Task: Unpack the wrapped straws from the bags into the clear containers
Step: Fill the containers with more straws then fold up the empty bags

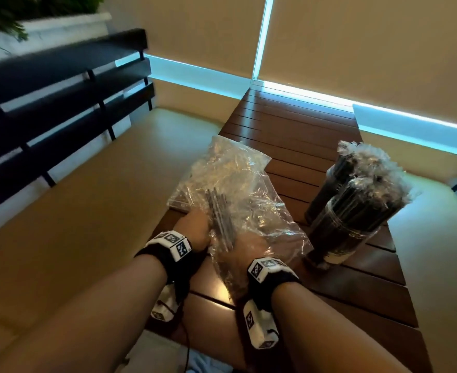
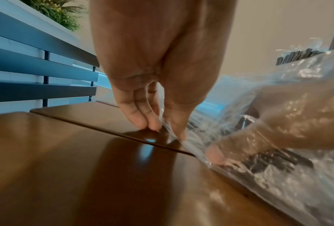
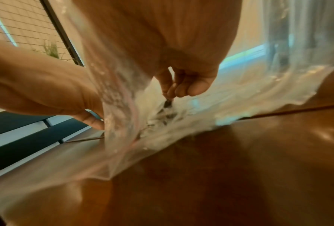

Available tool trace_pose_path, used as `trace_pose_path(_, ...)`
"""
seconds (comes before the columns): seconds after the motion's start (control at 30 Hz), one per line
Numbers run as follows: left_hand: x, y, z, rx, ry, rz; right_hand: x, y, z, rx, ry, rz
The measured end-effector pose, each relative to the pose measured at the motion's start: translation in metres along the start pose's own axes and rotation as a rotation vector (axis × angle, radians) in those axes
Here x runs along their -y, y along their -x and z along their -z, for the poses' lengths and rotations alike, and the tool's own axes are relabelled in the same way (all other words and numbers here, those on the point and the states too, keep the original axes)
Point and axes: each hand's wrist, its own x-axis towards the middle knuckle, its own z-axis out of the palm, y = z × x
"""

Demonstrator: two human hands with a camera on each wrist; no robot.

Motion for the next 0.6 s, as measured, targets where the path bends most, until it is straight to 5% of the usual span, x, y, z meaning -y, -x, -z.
trace_pose_path(0.13,0.009,-0.004,-0.001,0.028,-0.009,0.022,0.015,-0.001,0.007,-0.023,-0.047,0.089)
trace_pose_path(0.23,0.002,-0.003,0.003,0.015,-0.11,-0.008,0.023,-0.007,0.005,0.122,-0.008,0.03)
trace_pose_path(0.5,0.003,-0.004,-0.004,0.003,-0.158,0.001,0.03,0.006,0.012,0.208,0.156,0.14)
trace_pose_path(0.6,0.002,-0.005,-0.002,0.007,-0.192,-0.005,0.021,0.014,0.025,0.229,0.026,0.126)
